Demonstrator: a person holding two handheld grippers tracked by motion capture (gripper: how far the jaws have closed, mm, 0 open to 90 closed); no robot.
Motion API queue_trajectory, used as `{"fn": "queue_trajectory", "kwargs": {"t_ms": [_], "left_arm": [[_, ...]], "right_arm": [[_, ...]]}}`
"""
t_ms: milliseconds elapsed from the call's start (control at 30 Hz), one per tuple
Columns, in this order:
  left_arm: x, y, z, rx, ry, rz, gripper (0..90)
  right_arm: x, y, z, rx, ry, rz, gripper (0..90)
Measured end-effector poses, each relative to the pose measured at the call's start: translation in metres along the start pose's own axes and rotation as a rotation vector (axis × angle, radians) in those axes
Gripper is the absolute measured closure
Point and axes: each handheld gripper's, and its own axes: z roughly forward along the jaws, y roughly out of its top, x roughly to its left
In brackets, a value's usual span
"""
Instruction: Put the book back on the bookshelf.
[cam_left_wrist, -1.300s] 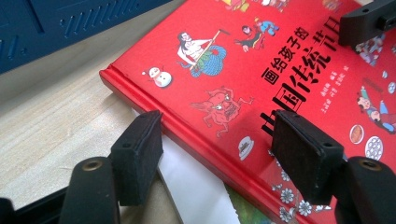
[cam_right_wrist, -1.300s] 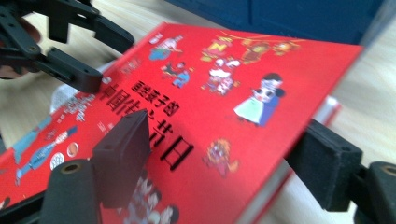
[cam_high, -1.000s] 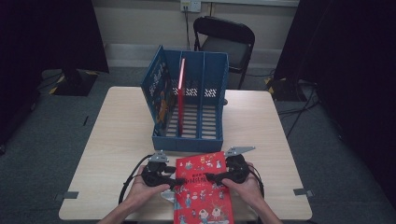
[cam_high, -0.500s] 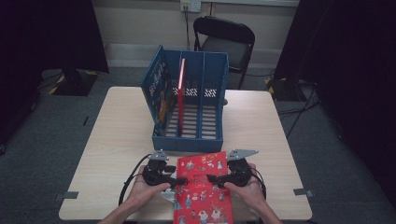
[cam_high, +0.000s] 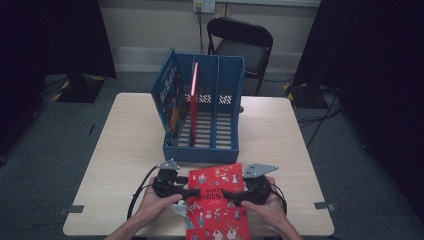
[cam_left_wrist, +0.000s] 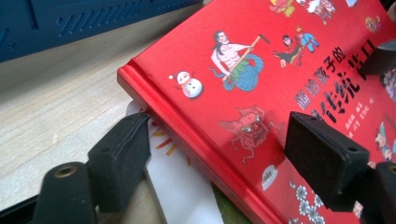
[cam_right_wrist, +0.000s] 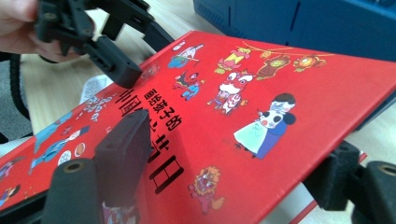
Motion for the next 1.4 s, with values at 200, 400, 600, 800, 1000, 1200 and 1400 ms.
{"fn": "queue_trajectory", "kwargs": {"t_ms": [200, 400, 600, 800, 1000, 1200, 1400], "left_arm": [[0.001, 0.001, 0.002, -0.010, -0.026, -0.012, 20.9], [0.005, 0.002, 0.005, -0.024, -0.076, -0.053, 22.0], [0.010, 0.003, 0.002, -0.012, -0.088, -0.086, 31.5], [0.013, 0.004, -0.001, -0.020, -0.117, -0.105, 34.6], [0.018, 0.005, -0.006, -0.045, -0.140, -0.120, 42.3], [0.019, 0.007, -0.011, -0.080, -0.153, -0.132, 47.1], [0.016, 0.017, -0.023, -0.144, -0.165, -0.097, 53.1]], "right_arm": [[0.002, -0.001, -0.002, -0.011, -0.005, -0.015, 26.3], [0.005, 0.001, -0.006, -0.023, -0.006, -0.045, 28.2], [-0.002, -0.001, 0.002, 0.023, 0.004, 0.021, 28.3], [-0.001, 0.003, 0.004, 0.007, -0.023, 0.033, 29.9], [-0.005, 0.009, 0.006, 0.001, -0.049, 0.072, 30.7], [-0.007, 0.016, 0.006, 0.015, -0.062, 0.085, 30.6], [-0.008, 0.025, 0.000, -0.024, -0.087, 0.084, 30.6]]}}
